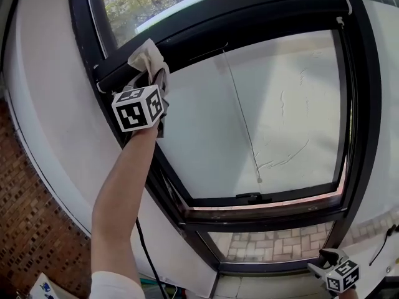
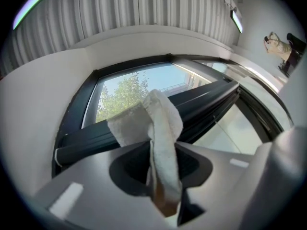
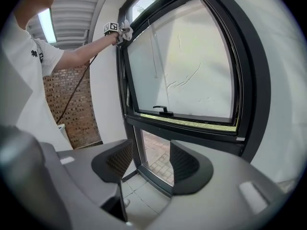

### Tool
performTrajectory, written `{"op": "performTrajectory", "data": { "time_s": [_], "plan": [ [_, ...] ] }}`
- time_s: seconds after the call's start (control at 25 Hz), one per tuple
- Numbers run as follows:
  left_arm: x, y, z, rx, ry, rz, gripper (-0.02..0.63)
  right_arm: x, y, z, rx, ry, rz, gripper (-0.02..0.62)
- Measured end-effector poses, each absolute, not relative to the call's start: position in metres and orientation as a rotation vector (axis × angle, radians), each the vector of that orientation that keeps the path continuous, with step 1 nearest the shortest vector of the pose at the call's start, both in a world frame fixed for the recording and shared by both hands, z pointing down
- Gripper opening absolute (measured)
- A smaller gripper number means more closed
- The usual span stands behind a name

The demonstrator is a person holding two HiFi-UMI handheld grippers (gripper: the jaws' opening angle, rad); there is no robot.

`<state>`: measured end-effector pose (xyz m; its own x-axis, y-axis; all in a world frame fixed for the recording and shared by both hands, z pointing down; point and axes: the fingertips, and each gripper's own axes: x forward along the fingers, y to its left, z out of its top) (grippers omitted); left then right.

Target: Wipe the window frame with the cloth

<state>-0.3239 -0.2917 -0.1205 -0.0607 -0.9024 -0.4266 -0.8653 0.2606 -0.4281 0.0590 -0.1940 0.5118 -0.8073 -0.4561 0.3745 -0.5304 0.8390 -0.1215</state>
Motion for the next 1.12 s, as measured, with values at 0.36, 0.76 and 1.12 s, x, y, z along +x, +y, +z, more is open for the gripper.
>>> {"op": "performTrajectory", "data": {
  "time_s": [0.36, 0.76, 1.12],
  "plan": [
    [-0.239, -0.315, -0.12, -1.636, 1.847, -0.115, 0.13, 0.108, -0.207, 0.513, 0.772, -2.705, 0.319, 0.242],
    [-0.12, -0.346, -0.116, -1.734, 1.718, -0.117, 0.13, 0.173, -0.221, 0.514, 0.875, -2.686, 0.301, 0.242],
    [-0.016, -0.374, -0.116, -1.831, 1.589, -0.099, 0.13, 0.232, -0.219, 0.514, 1.037, -2.672, 0.324, 0.242]
  ]
}}
